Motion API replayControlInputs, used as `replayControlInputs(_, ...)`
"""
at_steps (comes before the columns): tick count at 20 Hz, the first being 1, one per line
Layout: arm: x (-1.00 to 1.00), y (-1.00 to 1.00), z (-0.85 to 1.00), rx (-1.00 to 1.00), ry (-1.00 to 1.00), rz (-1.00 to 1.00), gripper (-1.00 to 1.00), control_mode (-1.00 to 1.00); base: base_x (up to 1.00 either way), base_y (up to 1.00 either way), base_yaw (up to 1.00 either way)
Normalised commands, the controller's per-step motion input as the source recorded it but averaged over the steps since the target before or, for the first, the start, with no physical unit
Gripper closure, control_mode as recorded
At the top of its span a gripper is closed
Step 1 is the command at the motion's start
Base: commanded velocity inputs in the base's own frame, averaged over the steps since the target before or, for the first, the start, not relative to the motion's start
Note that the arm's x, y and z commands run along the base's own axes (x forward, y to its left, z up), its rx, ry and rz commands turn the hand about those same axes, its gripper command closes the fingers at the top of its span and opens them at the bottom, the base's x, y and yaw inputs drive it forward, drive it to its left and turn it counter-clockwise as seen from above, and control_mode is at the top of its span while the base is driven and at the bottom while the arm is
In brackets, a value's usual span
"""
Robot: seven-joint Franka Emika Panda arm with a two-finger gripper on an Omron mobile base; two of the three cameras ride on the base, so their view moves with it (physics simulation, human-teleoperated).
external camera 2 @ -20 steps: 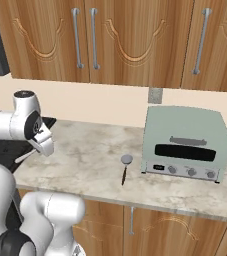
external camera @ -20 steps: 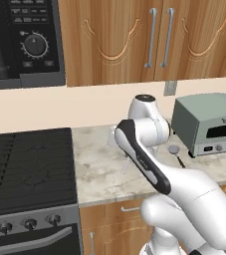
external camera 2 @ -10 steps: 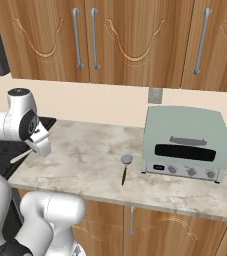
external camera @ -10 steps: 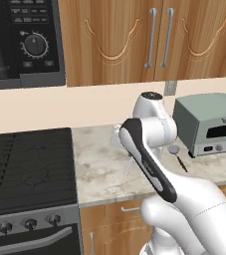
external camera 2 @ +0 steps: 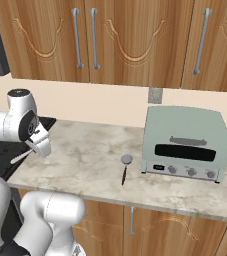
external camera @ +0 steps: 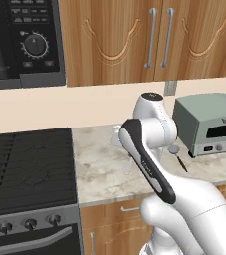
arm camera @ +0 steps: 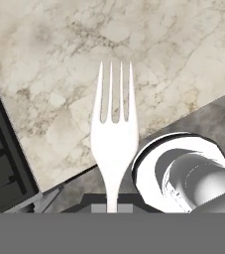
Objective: Take the fork and place it on the left side of the plate. Then take the spoon and place it on the right side of the plate. Make sure they're directly next to the plate.
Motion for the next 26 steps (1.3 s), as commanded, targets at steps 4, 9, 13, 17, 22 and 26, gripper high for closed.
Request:
replayControlInputs(4,0.0,0.0,0.0,0.0,0.0,0.0,1.0,1.0,0.0,0.0,0.0)
replayControlInputs(9,0.0,0.0,0.0,0.0,0.0,0.0,1.0,1.0,-0.04,0.0,0.0)
replayControlInputs(13,0.0,0.0,0.0,0.0,0.0,0.0,1.0,1.0,-0.55,0.0,0.0)
replayControlInputs(17,0.0,0.0,0.0,0.0,0.0,0.0,1.0,1.0,-0.83,0.0,0.0)
replayControlInputs(22,0.0,0.0,0.0,0.0,0.0,0.0,1.0,1.0,-0.55,0.0,0.39)
replayControlInputs(26,0.0,0.0,0.0,0.0,0.0,0.0,1.0,1.0,-0.29,0.03,0.77)
